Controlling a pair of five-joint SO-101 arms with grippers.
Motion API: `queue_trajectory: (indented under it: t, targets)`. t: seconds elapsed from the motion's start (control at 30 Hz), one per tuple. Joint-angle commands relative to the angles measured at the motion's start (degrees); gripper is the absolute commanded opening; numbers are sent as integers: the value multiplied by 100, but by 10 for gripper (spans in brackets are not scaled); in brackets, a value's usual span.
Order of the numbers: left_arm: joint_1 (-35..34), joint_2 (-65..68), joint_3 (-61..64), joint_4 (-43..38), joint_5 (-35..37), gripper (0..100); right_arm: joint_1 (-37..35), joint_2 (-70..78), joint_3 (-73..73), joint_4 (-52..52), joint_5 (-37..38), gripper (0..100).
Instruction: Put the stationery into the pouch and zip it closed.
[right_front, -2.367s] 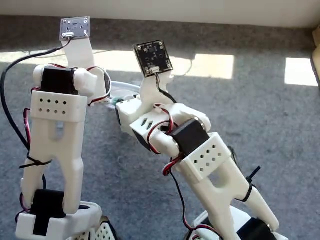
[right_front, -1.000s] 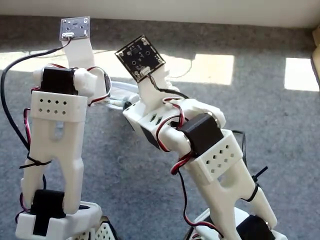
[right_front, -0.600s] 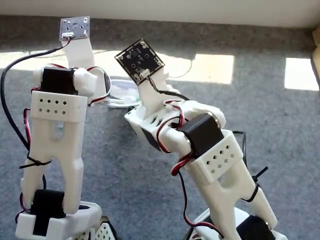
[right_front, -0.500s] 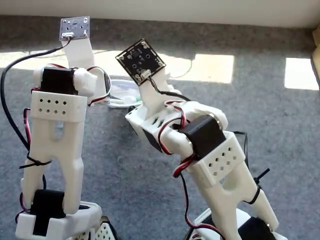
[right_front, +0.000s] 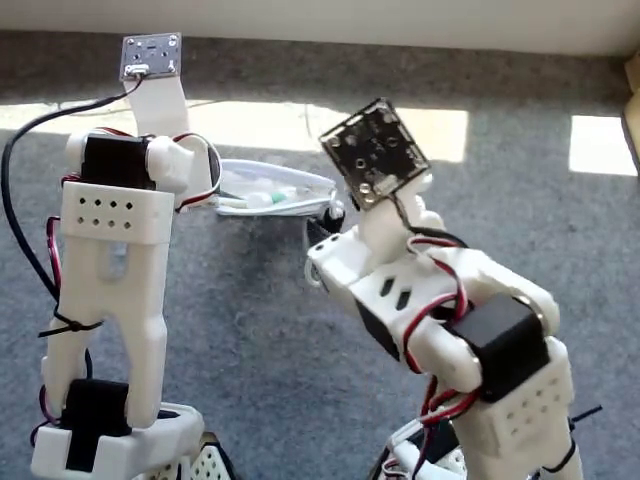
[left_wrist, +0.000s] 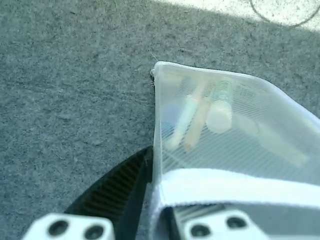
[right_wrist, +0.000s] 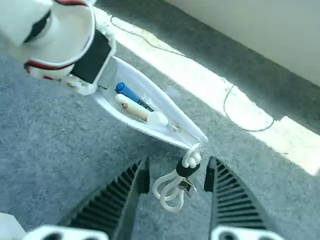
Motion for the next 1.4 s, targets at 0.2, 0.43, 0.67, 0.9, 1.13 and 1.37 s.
queue_trajectory:
  t: [0.2, 0.43, 0.67, 0.9, 1.13, 1.37]
  targets:
    - [-75, -40, -13, -35, -53, 6, 426, -1095, 1314, -163, 35, 182]
    - [-75, -31, -4, -35, -44, 6, 435, -1763, 3169, -1569, 26, 182]
    - [-75, -31, -4, -35, -44, 6, 435, -1938, 4295, -2668, -492, 182]
    - [-75, -31, -4, -35, -70, 6, 426, -1965, 4479, -2818, -976, 202]
    - [-75, -31, -4, -35, -70, 6, 426, -1965, 4813, -2888, -1002, 286]
    - [-75, -31, -4, -35, -70, 6, 426, -1974, 4901, -3029, -879, 286]
